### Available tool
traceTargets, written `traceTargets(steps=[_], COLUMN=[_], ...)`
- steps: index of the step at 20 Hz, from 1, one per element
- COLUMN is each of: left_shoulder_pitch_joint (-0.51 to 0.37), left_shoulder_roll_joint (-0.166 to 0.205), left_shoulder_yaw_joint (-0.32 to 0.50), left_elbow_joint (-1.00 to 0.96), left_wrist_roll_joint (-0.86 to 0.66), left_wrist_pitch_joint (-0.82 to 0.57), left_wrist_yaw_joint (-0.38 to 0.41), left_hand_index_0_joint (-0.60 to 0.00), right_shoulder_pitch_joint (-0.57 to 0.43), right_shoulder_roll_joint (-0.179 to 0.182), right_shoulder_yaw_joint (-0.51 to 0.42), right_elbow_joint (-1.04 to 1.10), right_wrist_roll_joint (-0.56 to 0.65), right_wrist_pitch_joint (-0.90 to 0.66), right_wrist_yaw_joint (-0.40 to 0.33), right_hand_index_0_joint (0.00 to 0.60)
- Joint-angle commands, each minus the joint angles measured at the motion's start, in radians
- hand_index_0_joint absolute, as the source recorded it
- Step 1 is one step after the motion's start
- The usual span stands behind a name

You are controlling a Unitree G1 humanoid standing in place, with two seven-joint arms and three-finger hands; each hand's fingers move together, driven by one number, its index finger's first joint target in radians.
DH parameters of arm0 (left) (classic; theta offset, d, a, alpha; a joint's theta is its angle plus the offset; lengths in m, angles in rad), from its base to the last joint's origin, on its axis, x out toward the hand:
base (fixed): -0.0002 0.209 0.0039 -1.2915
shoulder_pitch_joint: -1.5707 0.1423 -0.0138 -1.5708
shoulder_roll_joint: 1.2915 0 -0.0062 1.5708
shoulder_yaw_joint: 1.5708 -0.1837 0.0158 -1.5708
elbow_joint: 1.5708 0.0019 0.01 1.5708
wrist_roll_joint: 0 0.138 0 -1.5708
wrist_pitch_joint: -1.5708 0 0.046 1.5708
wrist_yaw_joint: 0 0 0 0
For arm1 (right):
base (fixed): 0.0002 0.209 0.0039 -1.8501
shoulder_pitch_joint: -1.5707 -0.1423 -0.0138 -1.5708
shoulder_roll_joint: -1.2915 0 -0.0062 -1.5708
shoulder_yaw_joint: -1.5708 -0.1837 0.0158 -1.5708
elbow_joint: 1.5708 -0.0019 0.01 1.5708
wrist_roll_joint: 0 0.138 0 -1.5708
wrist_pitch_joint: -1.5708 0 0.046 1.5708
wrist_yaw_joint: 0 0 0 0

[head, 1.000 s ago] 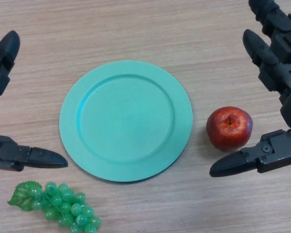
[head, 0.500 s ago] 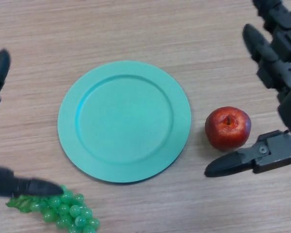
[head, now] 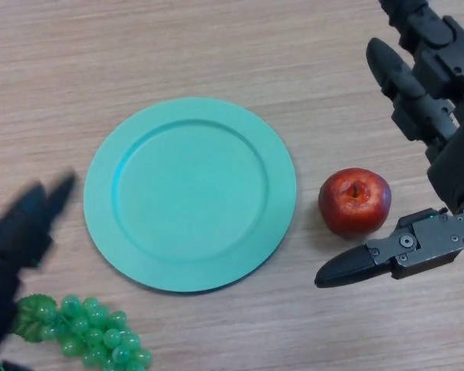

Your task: Pick up the green grapes and place it on the plate

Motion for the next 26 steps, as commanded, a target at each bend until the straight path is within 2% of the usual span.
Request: traceTargets(steps=[1,2,6,8,11,13,14,15,16,17,18,19,21,23,25,26], left_shoulder_pitch_joint=[-0.002,-0.001,-0.013,-0.014,-0.011,-0.015,-0.021,-0.026,-0.038,-0.044,-0.055,-0.055,-0.047,-0.047,-0.061,-0.066], left_shoulder_roll_joint=[0.028,0.028,0.028,0.044,0.048,0.057,0.07,0.085,0.135,0.146,0.17,0.179,0.198,0.209,0.221,0.239], left_shoulder_yaw_joint=[0.084,0.118,0.133,0.136,0.148,0.154,0.16,0.166,0.187,0.191,0.194,0.19,0.185,0.196,0.207,0.209], left_elbow_joint=[-0.001,0.038,0.098,0.134,0.147,0.154,0.166,0.178,0.214,0.224,0.237,0.243,0.266,0.272,0.258,0.24], left_wrist_roll_joint=[0.078,0.187,0.283,0.331,0.373,0.387,0.415,0.448,0.561,0.595,0.687,0.705,0.67,0.68,0.778,0.843], left_wrist_pitch_joint=[-0.16,-0.22,-0.242,-0.279,-0.292,-0.299,-0.314,-0.33,-0.389,-0.398,-0.407,-0.405,-0.403,-0.415,-0.414,-0.405], left_wrist_yaw_joint=[0.145,0.176,0.204,0.217,0.237,0.25,0.27,0.295,0.389,0.416,0.483,0.497,0.474,0.506,0.634,0.719], left_hand_index_0_joint=[0.0,0.0,0.0,0.0,0.0,-0.2,-0.35,-0.449,-0.592,-0.6,-0.6,-0.6,-0.6,-0.6,-0.6,-0.6], right_shoulder_pitch_joint=[-0.043,-0.043,-0.035,-0.035,-0.025,-0.023,-0.023,-0.022,-0.02,-0.018,-0.019,-0.019,-0.02,-0.021,-0.02,-0.026], right_shoulder_roll_joint=[-0.012,-0.016,-0.026,-0.032,-0.039,-0.04,-0.044,-0.049,-0.06,-0.061,-0.06,-0.062,-0.064,-0.06,-0.054,-0.051], right_shoulder_yaw_joint=[-0.053,-0.056,-0.069,-0.074,-0.083,-0.087,-0.09,-0.093,-0.102,-0.104,-0.107,-0.106,-0.103,-0.102,-0.103,-0.104], right_elbow_joint=[-0.054,-0.054,-0.054,-0.054,-0.054,-0.054,-0.054,-0.054,-0.054,-0.054,-0.054,-0.054,-0.054,-0.054,-0.054,-0.054], right_wrist_roll_joint=[-0.025,-0.017,0.004,0.011,0.021,0.025,0.031,0.037,0.052,0.056,0.06,0.061,0.063,0.06,0.058,0.058], right_wrist_pitch_joint=[-0.105,-0.105,-0.112,-0.116,-0.126,-0.128,-0.13,-0.131,-0.136,-0.138,-0.136,-0.136,-0.137,-0.136,-0.135,-0.128], right_wrist_yaw_joint=[-0.006,-0.009,-0.018,-0.022,-0.026,-0.028,-0.031,-0.034,-0.042,-0.044,-0.048,-0.05,-0.054,-0.051,-0.046,-0.047], right_hand_index_0_joint=[0.0,0.0,0.0,0.0,0.0,0.0,0.0,0.0,0.0,0.0,0.0,0.0,0.0,0.0,0.0,0.0])
